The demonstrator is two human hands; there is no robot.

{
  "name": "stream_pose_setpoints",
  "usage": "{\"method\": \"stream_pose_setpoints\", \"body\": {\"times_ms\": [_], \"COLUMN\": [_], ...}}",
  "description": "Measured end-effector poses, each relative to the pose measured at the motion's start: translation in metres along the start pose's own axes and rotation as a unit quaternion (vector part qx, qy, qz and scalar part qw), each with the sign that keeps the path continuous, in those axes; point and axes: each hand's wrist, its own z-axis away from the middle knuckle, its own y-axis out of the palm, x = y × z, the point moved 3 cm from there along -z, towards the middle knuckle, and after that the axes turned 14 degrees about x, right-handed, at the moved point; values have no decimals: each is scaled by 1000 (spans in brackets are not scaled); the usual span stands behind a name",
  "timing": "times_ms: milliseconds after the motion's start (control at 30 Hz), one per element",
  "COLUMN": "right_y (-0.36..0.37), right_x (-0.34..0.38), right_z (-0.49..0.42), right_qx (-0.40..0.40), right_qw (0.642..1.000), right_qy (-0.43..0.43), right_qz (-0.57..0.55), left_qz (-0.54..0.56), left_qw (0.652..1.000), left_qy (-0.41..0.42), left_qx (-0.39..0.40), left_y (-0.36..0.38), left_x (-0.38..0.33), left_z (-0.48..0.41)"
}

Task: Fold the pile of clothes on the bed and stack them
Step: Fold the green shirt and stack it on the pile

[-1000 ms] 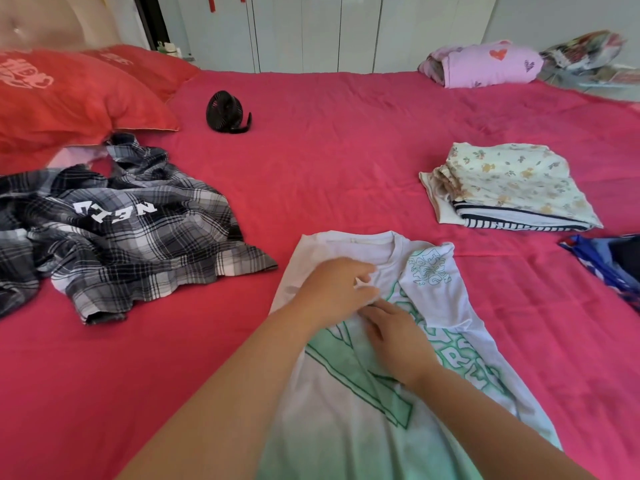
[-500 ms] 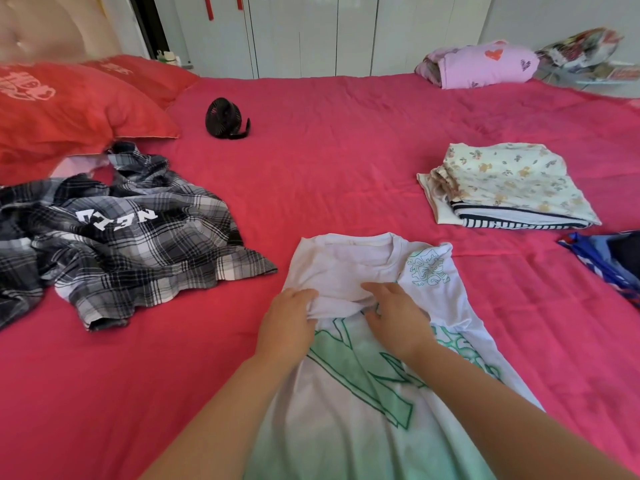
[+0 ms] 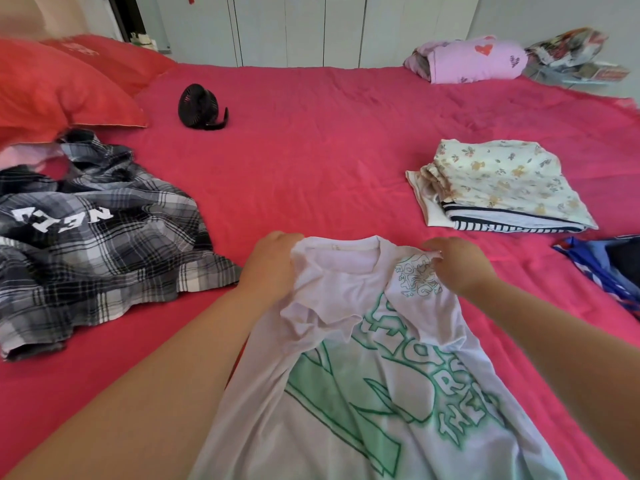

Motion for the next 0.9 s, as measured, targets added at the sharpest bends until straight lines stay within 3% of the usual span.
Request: {"method": "stream_pose_setpoints", "body": {"times_ms": [233,300,400,600,733,900], "right_y": [13,16,10,-28,-46,-62], "right_x": [0,2,2,2,15,25], "right_z": [-52,-58,-59,-44,-12,63], "right_qx": [129,131,99,-63,-127,-120], "right_qw": [990,987,992,995,987,982], "right_qy": [4,6,-6,-4,-36,-85], "right_qz": [62,93,81,-72,-92,-118], "left_qz": [-37,-79,-92,-6,2,63], "left_qw": [982,975,985,995,993,992], "left_qy": [-98,-122,-101,-72,-29,-4], "left_qx": [159,168,105,-75,-112,-110], "left_y": [21,22,10,-40,-64,-81], "left_x": [24,25,19,8,-10,-24], "left_z": [-57,-64,-70,-60,-36,24]}}
